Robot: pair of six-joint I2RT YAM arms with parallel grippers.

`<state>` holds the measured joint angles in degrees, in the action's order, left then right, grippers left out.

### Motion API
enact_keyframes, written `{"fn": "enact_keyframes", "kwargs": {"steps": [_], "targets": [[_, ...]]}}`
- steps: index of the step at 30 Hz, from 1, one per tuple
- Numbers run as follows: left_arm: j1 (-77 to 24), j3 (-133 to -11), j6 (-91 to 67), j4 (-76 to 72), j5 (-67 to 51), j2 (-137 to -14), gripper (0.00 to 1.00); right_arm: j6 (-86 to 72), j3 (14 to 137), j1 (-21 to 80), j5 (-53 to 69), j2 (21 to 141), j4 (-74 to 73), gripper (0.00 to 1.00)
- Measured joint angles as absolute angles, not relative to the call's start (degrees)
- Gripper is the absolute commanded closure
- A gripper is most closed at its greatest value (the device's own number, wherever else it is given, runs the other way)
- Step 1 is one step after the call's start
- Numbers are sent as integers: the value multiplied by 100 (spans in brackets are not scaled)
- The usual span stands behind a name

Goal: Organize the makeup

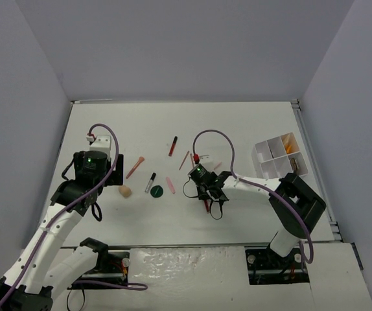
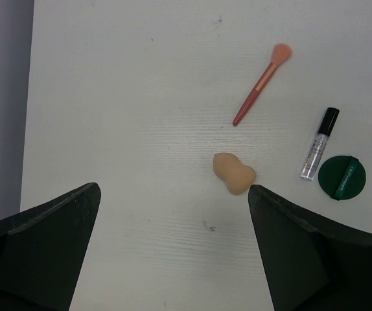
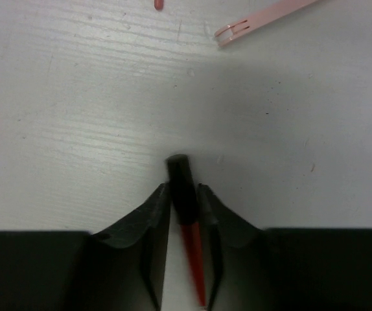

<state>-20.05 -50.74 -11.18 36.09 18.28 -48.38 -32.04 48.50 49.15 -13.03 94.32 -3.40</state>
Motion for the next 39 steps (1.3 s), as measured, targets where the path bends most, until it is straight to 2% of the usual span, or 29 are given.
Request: {"fn": "enact_keyframes", "kwargs": {"steps": [2, 8, 14, 21, 25, 29, 39], "targets": [[-2005, -5074, -1119, 3608, 1828, -4838, 3, -3210, 4847, 4945, -1340, 9432, -336, 100], [-1999, -5074, -1120, 3608, 1829, -4844, 3, -3140, 4840, 4960, -1487, 9293, -410, 100], [-1975, -5074, -1120, 3609, 1834, -4860, 3, -2647, 4895, 4799, -1863, 8307, -406, 100], [-1975, -5074, -1120, 3607, 1836, -4856, 3, -1535, 4854, 2909, -1941, 6472, 631, 100], [-1975, -5070, -1120, 3607, 1839, -4851, 3, -980, 4501, 1740, -1819, 5935, 1646, 100], [-1975, -5069, -1120, 3607, 1835, -4850, 3, -555, 4087, 1078, -1513, 6031, 2589, 100], [-1973, -5063, -1120, 3605, 1829, -4733, 3, 155, 3782, -159, -826, 7304, 3975, 100]]}}
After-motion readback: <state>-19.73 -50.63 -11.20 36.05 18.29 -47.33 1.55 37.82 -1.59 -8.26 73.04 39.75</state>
